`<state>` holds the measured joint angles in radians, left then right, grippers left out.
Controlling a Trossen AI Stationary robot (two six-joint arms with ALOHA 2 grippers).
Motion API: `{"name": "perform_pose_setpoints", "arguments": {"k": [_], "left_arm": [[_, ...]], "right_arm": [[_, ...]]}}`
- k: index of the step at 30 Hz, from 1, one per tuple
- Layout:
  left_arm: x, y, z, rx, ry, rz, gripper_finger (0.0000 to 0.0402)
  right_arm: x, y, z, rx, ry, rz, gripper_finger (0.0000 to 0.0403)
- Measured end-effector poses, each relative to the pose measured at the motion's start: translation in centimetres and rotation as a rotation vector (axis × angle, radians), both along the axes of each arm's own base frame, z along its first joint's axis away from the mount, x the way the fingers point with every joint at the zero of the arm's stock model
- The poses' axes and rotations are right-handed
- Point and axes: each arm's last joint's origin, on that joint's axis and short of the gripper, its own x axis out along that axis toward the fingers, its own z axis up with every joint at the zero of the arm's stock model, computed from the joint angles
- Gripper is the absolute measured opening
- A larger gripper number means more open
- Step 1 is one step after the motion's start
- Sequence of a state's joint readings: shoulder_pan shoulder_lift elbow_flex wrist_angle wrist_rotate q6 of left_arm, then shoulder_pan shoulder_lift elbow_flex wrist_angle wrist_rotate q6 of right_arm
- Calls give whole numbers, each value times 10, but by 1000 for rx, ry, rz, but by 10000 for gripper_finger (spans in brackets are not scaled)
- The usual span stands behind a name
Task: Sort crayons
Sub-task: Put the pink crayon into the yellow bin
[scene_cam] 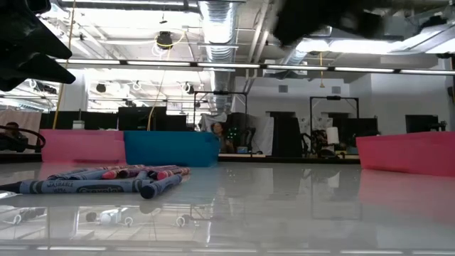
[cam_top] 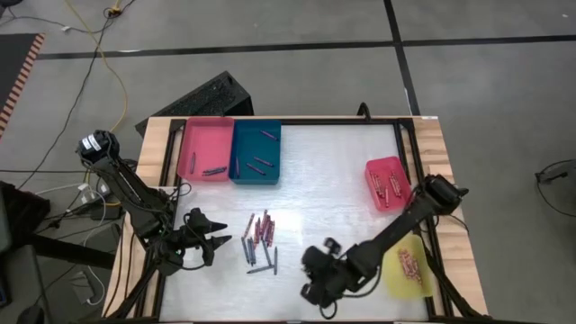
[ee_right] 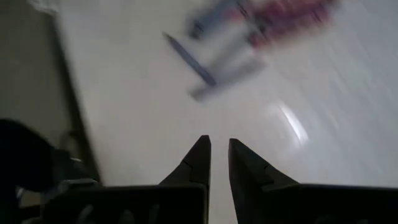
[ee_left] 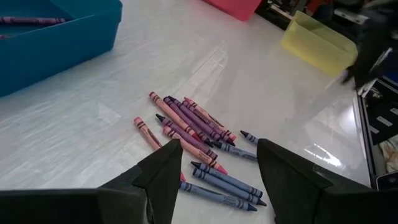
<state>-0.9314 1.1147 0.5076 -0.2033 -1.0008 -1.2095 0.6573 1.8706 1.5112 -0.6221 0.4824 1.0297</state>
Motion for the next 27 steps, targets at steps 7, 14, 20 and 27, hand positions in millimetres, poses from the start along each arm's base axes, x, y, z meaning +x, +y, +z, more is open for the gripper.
{"name": "perform_pose_setpoints", "arguments": {"k": [7,14,20,27], "left_arm": [[0,0,0,-5,-1,2,199],[0,0,0,-4,0,0,199],[0,0,-1,4,7,0,199],[0,1,-1,5,7,1,199]], "right_arm": [[33,-11,19,-119,-235,202,52],[41,-17,24,-257,-277,346,52],[44,-23,23,-290,-265,375,52],[55,-26,9,-342,-247,396,52]]}}
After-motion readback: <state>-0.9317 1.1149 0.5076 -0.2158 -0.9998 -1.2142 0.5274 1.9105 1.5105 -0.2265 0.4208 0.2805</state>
